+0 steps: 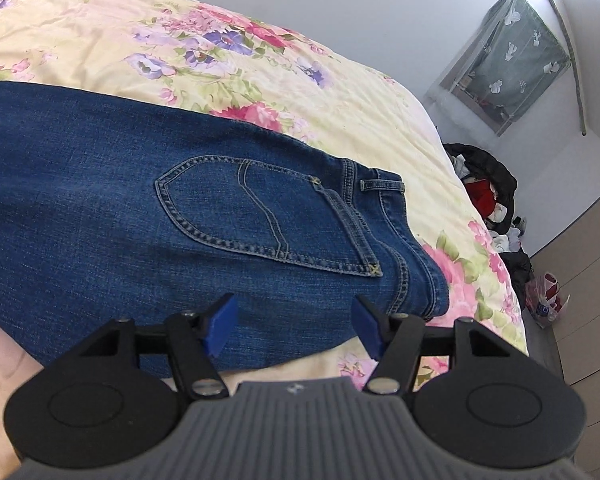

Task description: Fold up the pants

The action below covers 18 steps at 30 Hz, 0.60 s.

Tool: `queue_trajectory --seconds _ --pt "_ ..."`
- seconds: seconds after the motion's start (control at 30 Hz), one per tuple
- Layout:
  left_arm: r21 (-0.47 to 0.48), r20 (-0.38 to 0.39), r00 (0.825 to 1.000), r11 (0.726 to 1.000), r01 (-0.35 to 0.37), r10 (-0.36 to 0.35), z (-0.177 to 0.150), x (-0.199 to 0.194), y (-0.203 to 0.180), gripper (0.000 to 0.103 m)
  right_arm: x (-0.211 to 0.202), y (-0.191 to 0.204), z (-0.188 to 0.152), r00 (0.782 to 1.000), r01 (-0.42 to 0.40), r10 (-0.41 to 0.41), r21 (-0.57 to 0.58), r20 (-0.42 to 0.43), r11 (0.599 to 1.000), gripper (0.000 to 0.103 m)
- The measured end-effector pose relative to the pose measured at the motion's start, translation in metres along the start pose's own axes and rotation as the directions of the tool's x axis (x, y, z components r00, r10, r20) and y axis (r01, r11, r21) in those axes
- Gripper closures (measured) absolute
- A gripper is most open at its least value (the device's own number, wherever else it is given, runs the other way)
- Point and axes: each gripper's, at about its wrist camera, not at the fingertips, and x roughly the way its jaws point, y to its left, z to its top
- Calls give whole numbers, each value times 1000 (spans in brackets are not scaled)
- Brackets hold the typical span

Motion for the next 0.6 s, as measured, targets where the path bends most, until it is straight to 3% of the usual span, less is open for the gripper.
queue_trajectory --seconds 0.13,0.17,0.2,0.3,0.4,0.53,0.6 --pt "-77 13 1000 997 18 -17 0 11 8 67 8 9 1 1000 -4 4 -3 -17 1000 45" --pt "-63 30 999 998 16 -14 1 8 4 75 10 11 1 1000 -7 7 -2 -20 1000 45" --pt "-21 63 998 1000 8 -6 1 3 -2 95 11 12 2 1000 -10 10 -1 -24 1000 45" --pt "85 155 987 996 38 -51 3 -23 -24 98 13 16 1 1000 -10 10 -4 -27 1000 45" --pt "155 251 963 986 56 -94 2 -50 -39 98 17 19 1 1000 -5 5 -11 -30 1000 45" --pt "109 192 981 992 -57 35 0 -23 -14 98 17 19 0 999 -18 19 1 -32 1000 45" --pt "80 183 981 994 -81 66 -8 -8 1 98 16 18 -2 999 -26 26 -4 -34 1000 45"
